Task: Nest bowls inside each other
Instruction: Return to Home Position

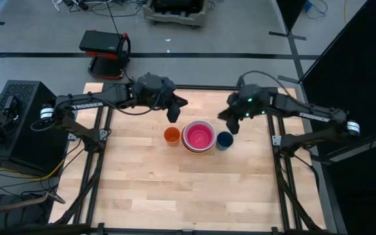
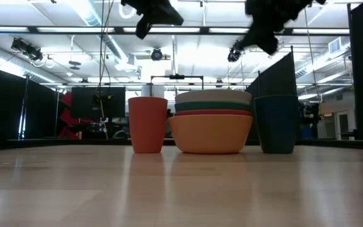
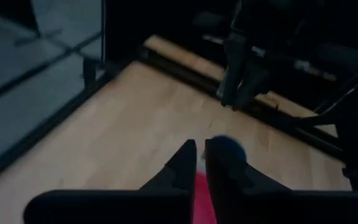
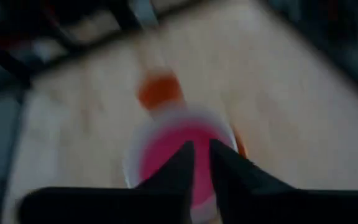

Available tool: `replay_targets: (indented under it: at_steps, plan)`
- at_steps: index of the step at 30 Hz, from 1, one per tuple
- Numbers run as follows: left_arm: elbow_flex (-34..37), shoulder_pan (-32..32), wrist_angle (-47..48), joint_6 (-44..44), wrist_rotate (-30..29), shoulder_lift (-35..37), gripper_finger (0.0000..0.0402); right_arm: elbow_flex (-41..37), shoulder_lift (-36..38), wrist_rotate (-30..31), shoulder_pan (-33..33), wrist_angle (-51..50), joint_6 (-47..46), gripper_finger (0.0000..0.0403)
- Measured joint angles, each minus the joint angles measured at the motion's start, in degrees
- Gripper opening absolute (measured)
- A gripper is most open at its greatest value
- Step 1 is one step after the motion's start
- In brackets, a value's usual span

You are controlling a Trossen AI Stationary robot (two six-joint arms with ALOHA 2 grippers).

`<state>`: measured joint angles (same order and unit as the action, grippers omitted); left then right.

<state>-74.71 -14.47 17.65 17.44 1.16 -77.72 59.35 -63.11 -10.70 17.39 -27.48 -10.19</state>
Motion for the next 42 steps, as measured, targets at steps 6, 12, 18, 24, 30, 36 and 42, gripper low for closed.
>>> replay_targets:
  at_steps: [6, 12, 18, 24, 30, 36, 42]
  plan:
    - [0.0, 0.0, 1.9, -3.9, 1.3, 2.6, 0.0003, -0.2, 3.2, -4.6, 1.3, 8.5, 0.7, 0.0007]
    - [0.0, 0.0, 5.3, -6.5, 1.9, 5.4, 0.0001, -0.5, 5.5, -7.5, 2.5, 12.3, -0.4, 0.0004]
    - [0.0, 0.0, 8.8, -9.0, 2.5, 8.3, 0.0, -0.7, 7.9, -10.3, 3.7, 16.2, -1.6, 0.0]
    - [7.6, 0.0, 7.6, -7.9, 0.6, 18.8, 0.0, -0.7, 12.2, -8.3, 3.7, 16.6, -1.9, 0.0]
    - [21.3, 0.0, -2.7, -2.0, -0.5, 33.3, 0.0, -7.0, 15.3, -4.4, 3.7, 29.1, -6.9, 0.0]
    - [25.5, -0.1, -2.6, -1.6, -0.8, 40.6, 0.0, -16.3, 15.0, -3.1, 2.2, 44.4, -12.6, 0.0]
    - [28.0, 0.0, -0.9, -2.6, -0.9, 46.4, 0.0, -24.2, 14.5, -1.4, 0.2, 56.1, -16.0, 0.0]
